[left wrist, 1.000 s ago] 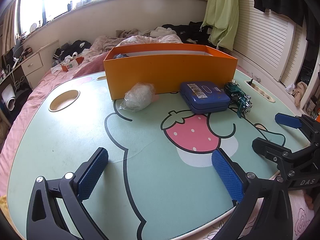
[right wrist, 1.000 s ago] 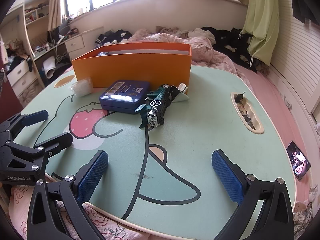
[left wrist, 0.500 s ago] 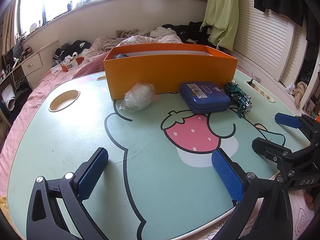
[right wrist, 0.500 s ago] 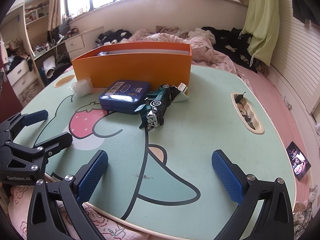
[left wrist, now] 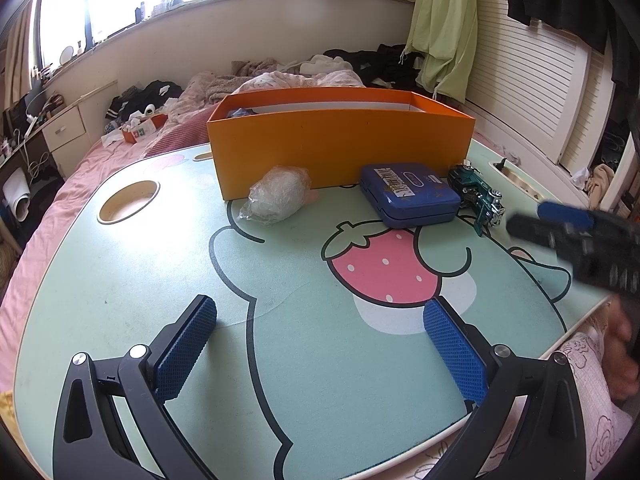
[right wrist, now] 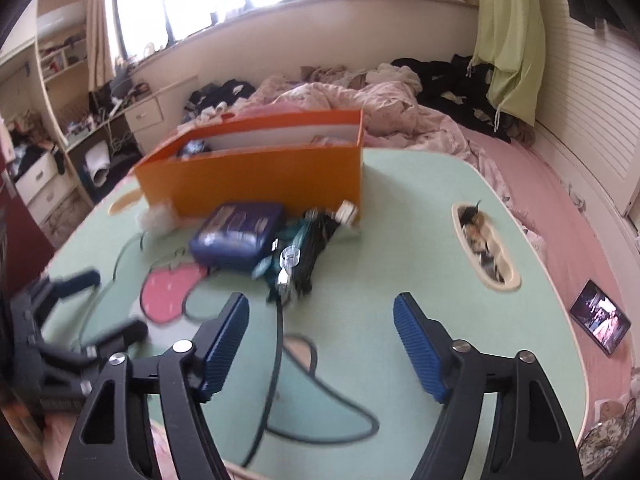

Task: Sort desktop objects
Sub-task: 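Grasp the green toy car with the right gripper while the left grasps the clear plastic bag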

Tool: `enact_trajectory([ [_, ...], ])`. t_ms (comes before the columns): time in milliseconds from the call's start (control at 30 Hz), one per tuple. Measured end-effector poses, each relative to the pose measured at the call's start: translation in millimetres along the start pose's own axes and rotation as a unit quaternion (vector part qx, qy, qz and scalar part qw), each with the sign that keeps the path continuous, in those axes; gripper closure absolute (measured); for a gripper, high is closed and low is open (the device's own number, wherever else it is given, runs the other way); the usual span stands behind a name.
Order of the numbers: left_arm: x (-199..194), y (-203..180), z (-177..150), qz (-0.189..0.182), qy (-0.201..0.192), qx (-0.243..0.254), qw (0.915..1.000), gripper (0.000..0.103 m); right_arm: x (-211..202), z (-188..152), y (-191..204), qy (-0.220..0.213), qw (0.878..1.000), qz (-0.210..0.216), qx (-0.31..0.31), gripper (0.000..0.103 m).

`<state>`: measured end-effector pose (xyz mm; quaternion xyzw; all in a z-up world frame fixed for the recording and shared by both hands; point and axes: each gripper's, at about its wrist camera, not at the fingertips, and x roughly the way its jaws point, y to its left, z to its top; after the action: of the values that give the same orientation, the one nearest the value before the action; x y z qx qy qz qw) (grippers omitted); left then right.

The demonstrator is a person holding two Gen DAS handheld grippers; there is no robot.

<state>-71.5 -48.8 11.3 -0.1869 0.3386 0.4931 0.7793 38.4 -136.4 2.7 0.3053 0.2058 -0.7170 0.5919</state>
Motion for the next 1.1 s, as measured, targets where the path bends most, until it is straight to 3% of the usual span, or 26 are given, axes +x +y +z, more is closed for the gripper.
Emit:
enact_trajectory([
  [133, -0.2, 0.2, -0.2, -0.001, 0.0, 0.001, 1.0, 0.0, 9.2, 32.8, -9.3, 0.003, 0.998, 0.024, 0.061, 0.036],
  [267, -0.3, 0.3, -0.5, -0.001, 0.0, 0.001, 1.0, 0.0, 28.1, 50.4, -0.4, 0.022, 0.998, 0.005, 0.05, 0.039],
  [333, -0.2, 0.4, -0.7, -0.001, 0.0, 0.001, 1.0, 0.0, 39.1, 49.0, 2.7, 0.044, 0.998, -0.008, 0.041, 0.052],
  [367, -0.2, 0.4, -0.8, -0.001, 0.0, 0.002, 1.0, 0.0, 45.9, 46.5, 2.8, 0.061, 0.997, -0.003, 0.044, 0.055],
  [433, -0.1, 0.3, -0.9, -0.002, 0.0, 0.002, 1.0, 0.0, 55.0, 39.2, 0.2, 0.089, 0.995, 0.007, 0.054, 0.075],
  [633, -0.4, 0.8, 0.6, -0.002, -0.001, 0.0, 1.0, 0.0, 43.8, 27.4, -3.7, 0.072, 0.996, 0.028, 0.039, 0.078],
  [767, -3.4, 11.2, 6.1, -0.026, -0.001, -0.025, 0.9994, 0.0, 26.6, 14.0, -2.1, 0.046, 0.997, 0.064, 0.028, 0.078],
  [900, -3.9, 23.8, 30.7, -0.024, -0.002, -0.053, 0.9983, 0.0, 4.0, 7.8, 0.8, 0.008, 0.997, 0.074, 0.012, 0.078],
  [1000, -3.1, 26.5, 53.5, -0.004, -0.011, -0.045, 0.9989, 0.003, -4.6, 5.5, -1.3, -0.001, 0.997, 0.081, 0.015, 0.078],
  [1067, 9.1, 26.7, 71.0, 0.021, 0.013, -0.031, 0.9992, 0.008, -6.2, 6.0, -1.3, -0.002, 0.997, 0.08, 0.016, 0.078],
  [1100, 18.0, 27.4, 79.4, 0.015, 0.032, -0.027, 0.999, 0.012, -6.4, 5.6, -1.2, -0.003, 0.997, 0.08, 0.016, 0.078],
])
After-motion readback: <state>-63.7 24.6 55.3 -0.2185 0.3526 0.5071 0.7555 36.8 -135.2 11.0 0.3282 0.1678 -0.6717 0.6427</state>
